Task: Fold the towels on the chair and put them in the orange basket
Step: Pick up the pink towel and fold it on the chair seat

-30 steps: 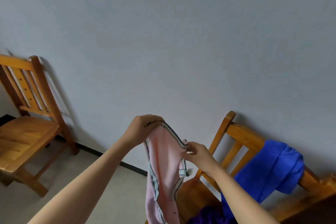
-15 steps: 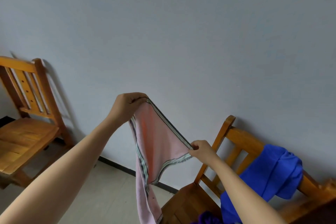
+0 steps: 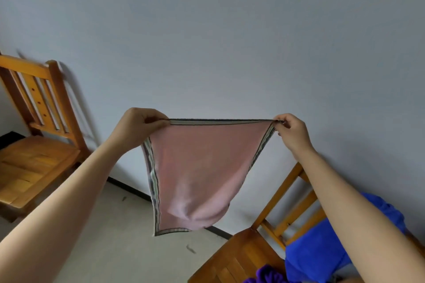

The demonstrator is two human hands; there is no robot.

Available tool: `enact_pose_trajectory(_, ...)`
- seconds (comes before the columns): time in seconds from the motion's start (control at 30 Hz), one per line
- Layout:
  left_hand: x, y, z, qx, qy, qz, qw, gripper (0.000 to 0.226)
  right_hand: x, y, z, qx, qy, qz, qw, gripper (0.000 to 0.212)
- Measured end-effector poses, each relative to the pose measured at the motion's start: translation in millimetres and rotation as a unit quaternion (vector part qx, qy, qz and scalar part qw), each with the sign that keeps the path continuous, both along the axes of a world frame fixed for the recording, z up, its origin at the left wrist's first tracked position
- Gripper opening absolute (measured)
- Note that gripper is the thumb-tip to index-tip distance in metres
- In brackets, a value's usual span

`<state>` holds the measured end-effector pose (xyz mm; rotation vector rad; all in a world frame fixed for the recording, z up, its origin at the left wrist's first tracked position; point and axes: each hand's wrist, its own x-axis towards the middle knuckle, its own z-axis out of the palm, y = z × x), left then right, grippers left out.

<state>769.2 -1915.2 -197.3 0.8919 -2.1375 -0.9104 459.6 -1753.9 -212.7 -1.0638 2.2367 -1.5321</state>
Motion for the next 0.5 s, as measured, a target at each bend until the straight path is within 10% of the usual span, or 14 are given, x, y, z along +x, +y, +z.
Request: enact_pose_trajectory(0.5, 17, 116, -70, 0.273, 0.026, -0.059, 0.960, 0.028, -37, 76, -62, 0.011, -0.151, 0.037, 0.988, 0.011)
